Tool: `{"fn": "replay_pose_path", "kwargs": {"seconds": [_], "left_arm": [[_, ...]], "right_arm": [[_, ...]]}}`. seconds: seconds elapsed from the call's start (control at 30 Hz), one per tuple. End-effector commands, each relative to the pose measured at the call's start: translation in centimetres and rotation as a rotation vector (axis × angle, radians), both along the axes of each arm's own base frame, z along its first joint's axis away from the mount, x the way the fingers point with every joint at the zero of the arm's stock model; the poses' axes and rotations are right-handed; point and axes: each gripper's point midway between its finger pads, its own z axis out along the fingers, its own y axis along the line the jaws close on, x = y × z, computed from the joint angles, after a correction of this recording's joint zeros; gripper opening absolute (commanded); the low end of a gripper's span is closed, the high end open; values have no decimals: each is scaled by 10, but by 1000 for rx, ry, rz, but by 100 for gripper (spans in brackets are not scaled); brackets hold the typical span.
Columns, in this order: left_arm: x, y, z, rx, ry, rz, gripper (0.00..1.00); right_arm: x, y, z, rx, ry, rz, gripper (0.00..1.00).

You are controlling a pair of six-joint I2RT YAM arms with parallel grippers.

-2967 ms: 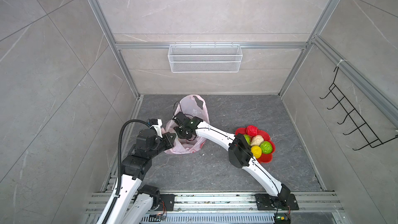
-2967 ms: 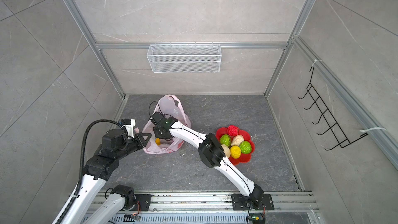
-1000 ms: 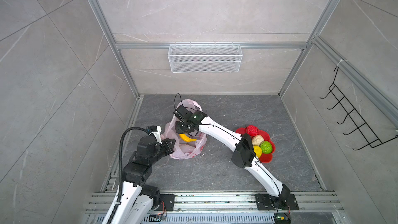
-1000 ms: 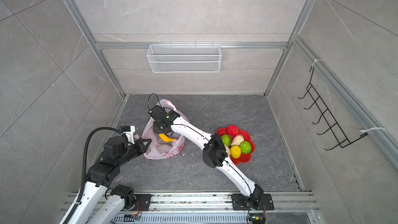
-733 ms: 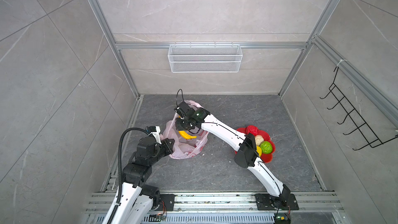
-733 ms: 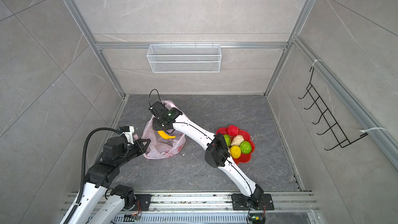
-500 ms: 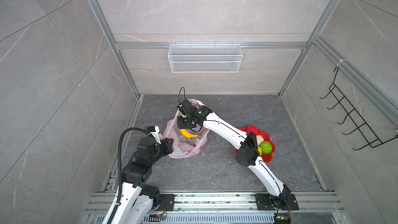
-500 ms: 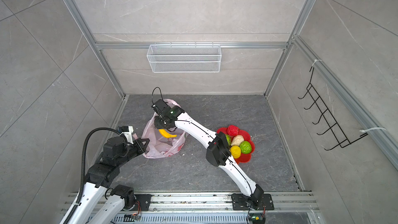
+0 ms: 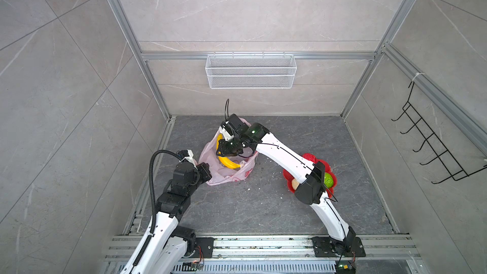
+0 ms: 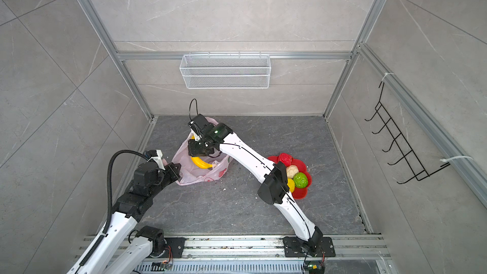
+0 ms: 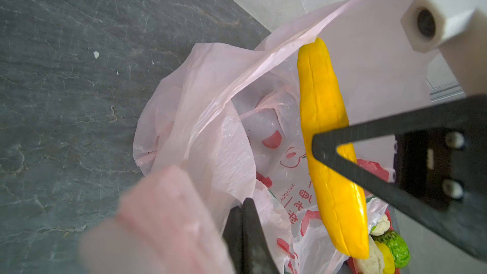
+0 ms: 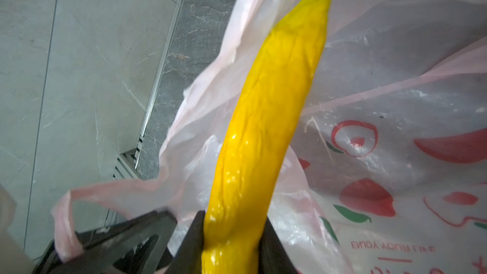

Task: Take the fake fruits out of the plastic bag
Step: 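Lift the yellow banana up out of the bag with the right gripper, then carry the banana over the red plate while the left gripper releases the bag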

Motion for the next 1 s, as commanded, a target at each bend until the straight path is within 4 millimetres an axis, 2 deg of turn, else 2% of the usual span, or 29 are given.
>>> {"fn": "replay_pose_path", "kwargs": {"seconds": [0.0,0.17,0.4,0.53,0.63,0.77,0.97], "left_arm": [[22,4,45,-25,-156,54,0],[38,5,60,-13,-206,74,0],[51,8,73,39,-234,90,0],[58,14,76,92,-224,118,0],[65,15,79,131,-207,117,0],[73,15,80,158,-192,122,0],[82,19,84,211,-168,138,0]], "right_arm": [[-29,-10,21,13,31,93,20],[-47,-21,31,29,59,130,19],[-65,-37,73,129,-16,161,20],[-70,-59,89,125,-64,123,20],[-69,-86,96,100,-105,67,20],[-60,-134,95,76,-127,-44,20],[-45,-213,78,27,-138,-234,20]]}}
